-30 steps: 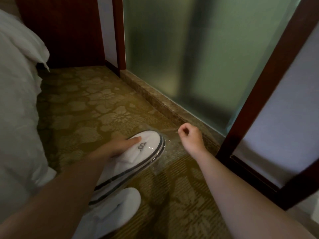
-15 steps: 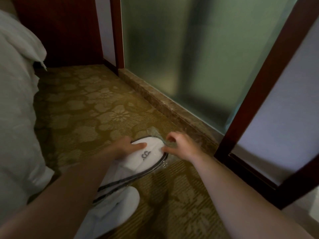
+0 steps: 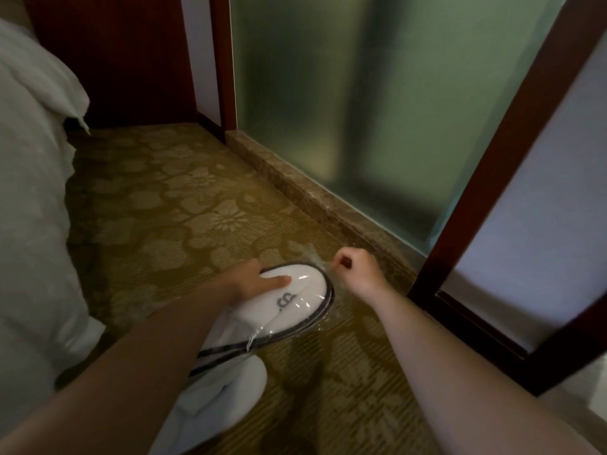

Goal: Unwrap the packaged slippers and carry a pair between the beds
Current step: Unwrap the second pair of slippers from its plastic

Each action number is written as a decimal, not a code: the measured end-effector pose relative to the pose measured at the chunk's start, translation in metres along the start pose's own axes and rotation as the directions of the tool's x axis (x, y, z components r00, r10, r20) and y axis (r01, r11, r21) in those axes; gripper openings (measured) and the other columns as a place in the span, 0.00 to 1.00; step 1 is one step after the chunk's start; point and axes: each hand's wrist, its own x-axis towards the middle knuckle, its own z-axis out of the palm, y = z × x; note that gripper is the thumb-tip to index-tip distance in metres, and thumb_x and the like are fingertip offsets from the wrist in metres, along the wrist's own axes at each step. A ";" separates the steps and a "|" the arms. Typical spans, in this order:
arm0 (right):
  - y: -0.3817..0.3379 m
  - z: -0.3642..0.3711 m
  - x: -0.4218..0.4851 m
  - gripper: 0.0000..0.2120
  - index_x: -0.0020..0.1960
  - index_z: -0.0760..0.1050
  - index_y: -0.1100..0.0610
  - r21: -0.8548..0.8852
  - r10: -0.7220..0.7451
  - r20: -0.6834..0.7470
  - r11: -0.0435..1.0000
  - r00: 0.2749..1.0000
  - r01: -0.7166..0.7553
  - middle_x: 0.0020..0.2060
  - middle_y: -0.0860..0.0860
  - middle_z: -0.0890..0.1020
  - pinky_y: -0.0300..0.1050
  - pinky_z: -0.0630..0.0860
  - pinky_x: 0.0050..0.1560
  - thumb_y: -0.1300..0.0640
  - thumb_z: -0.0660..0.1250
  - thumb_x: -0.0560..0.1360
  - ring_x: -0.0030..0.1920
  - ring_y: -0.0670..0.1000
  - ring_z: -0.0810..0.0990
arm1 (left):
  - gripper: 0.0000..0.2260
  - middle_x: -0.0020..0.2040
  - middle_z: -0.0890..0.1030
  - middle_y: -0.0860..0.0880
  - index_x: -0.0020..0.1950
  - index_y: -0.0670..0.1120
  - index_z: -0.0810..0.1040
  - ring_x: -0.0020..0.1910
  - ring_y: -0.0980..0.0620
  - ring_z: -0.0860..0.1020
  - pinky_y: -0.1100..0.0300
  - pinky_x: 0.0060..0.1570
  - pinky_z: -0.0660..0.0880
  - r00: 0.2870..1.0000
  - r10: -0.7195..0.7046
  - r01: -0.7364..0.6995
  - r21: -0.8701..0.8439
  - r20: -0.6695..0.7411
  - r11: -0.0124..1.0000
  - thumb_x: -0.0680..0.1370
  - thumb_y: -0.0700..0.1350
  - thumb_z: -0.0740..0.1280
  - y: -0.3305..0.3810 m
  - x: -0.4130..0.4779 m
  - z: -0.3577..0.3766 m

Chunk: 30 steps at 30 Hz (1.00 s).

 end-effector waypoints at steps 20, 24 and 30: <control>0.041 -0.019 0.006 0.05 0.47 0.80 0.57 0.444 0.475 -0.136 0.814 0.870 -0.375 0.41 0.54 0.81 0.47 0.75 0.54 0.59 0.65 0.76 0.45 0.53 0.78 | 0.22 0.27 0.73 0.50 0.28 0.48 0.72 0.29 0.53 0.71 0.59 0.35 0.66 0.993 0.028 -0.055 -0.251 -0.112 0.966 0.77 0.59 0.61 -0.008 -0.003 -0.004; 0.043 -0.023 0.007 0.05 0.45 0.79 0.55 0.428 0.337 -0.189 0.873 0.922 -0.232 0.40 0.53 0.80 0.49 0.78 0.49 0.60 0.65 0.76 0.41 0.52 0.79 | 0.35 0.42 0.81 0.47 0.53 0.47 0.81 0.41 0.50 0.79 0.57 0.40 0.72 0.993 -0.009 0.000 -0.076 -0.121 0.997 0.65 0.74 0.57 -0.027 0.000 -0.009; 0.021 -0.015 0.000 0.10 0.47 0.79 0.59 0.438 0.273 0.237 0.826 0.932 -0.354 0.41 0.57 0.84 0.47 0.82 0.46 0.54 0.64 0.78 0.40 0.53 0.83 | 0.40 0.43 0.82 0.47 0.53 0.45 0.80 0.42 0.49 0.80 0.55 0.44 0.77 0.992 -0.010 0.014 0.029 -0.127 0.999 0.61 0.76 0.54 -0.024 0.002 -0.010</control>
